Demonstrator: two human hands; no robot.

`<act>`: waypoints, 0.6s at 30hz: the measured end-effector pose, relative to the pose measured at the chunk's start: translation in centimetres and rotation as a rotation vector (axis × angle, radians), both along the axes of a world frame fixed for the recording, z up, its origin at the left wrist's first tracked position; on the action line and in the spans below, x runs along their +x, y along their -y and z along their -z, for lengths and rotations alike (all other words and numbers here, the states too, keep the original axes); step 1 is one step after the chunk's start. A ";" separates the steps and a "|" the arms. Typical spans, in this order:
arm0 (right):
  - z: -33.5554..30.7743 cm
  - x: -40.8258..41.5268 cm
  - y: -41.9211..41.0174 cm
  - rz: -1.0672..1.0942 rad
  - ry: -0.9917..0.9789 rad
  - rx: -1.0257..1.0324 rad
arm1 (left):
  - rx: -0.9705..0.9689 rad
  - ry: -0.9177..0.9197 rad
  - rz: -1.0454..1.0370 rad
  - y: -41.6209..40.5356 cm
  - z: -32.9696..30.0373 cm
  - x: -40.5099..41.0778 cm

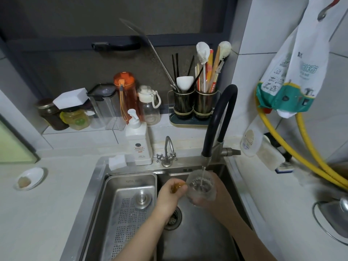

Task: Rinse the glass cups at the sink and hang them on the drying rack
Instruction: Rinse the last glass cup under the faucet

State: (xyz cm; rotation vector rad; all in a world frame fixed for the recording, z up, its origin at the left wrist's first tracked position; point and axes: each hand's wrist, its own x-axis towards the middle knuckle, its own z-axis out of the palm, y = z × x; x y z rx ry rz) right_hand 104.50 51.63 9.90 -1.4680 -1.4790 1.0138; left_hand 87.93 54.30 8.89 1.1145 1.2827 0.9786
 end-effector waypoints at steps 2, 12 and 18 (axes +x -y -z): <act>-0.5 -0.4 -0.8 -0.002 0.005 0.031 | 0.001 0.015 -0.033 -0.4 -0.4 -0.2; -0.1 0.5 -1.0 0.036 -0.086 -0.083 | -0.062 0.154 -0.137 -0.4 -1.2 0.4; 1.0 -1.1 -0.5 0.126 -0.086 -0.291 | -0.086 0.215 0.053 1.8 -1.3 2.3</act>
